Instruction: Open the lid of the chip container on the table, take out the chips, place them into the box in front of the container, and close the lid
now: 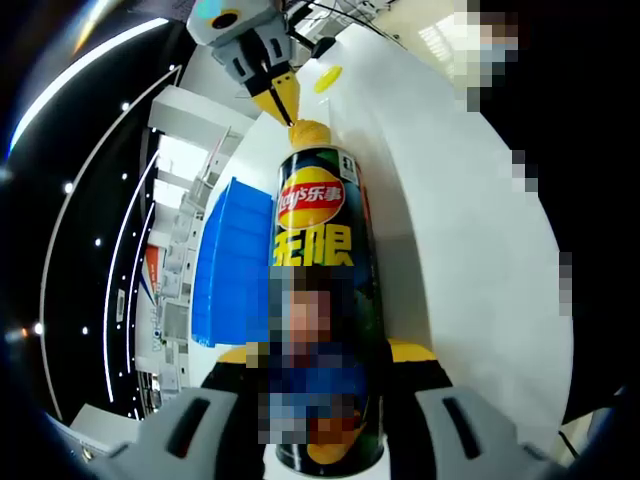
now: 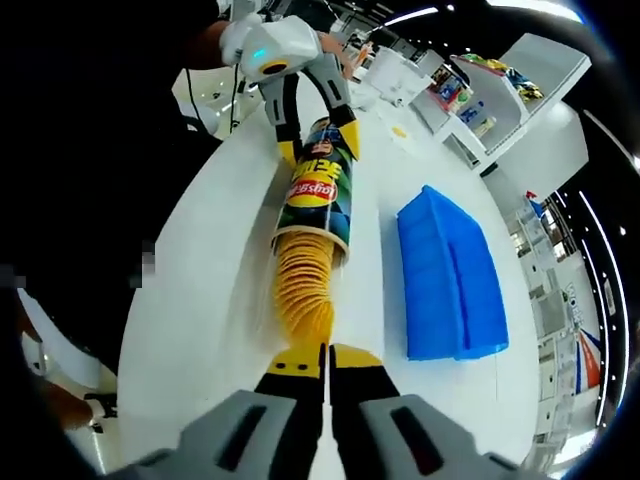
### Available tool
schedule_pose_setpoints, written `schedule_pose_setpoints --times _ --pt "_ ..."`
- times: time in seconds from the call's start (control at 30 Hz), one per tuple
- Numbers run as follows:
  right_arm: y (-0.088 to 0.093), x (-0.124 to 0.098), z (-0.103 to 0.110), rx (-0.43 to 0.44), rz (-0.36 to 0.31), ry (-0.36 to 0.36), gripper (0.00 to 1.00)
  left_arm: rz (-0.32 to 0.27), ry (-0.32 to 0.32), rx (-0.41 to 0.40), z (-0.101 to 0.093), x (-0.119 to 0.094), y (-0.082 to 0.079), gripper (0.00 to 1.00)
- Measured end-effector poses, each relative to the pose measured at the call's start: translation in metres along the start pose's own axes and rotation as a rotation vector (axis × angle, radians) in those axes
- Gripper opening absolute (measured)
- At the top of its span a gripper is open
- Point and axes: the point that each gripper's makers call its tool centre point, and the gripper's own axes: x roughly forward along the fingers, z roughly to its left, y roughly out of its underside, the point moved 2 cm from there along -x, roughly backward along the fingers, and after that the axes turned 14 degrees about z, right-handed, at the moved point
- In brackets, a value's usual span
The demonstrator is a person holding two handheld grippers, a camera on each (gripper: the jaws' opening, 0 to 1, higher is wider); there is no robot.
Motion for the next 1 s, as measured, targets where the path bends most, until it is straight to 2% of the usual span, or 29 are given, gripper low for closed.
schedule_pose_setpoints --times 0.07,0.17,0.3,0.63,1.0 --pt "-0.0017 -0.0020 -0.0022 0.016 -0.023 -0.016 0.06 0.000 0.001 0.001 0.0000 0.0002 -0.0002 0.44" --pt "-0.0002 -0.0009 -0.0022 0.002 -0.019 -0.034 0.02 0.000 0.001 0.000 0.0000 -0.0003 -0.0003 0.44" --pt "-0.0026 -0.0041 -0.0001 0.003 -0.040 -0.078 0.02 0.000 0.000 0.001 -0.0003 -0.0007 -0.0007 0.44" --pt "0.0057 0.0016 -0.0082 -0.018 -0.017 -0.071 0.02 -0.001 0.001 0.002 -0.0005 -0.0016 -0.0011 0.44" --pt "0.0043 0.0001 -0.0060 -0.017 -0.042 -0.105 0.02 -0.006 0.002 0.000 -0.0001 -0.0011 -0.0008 0.44"
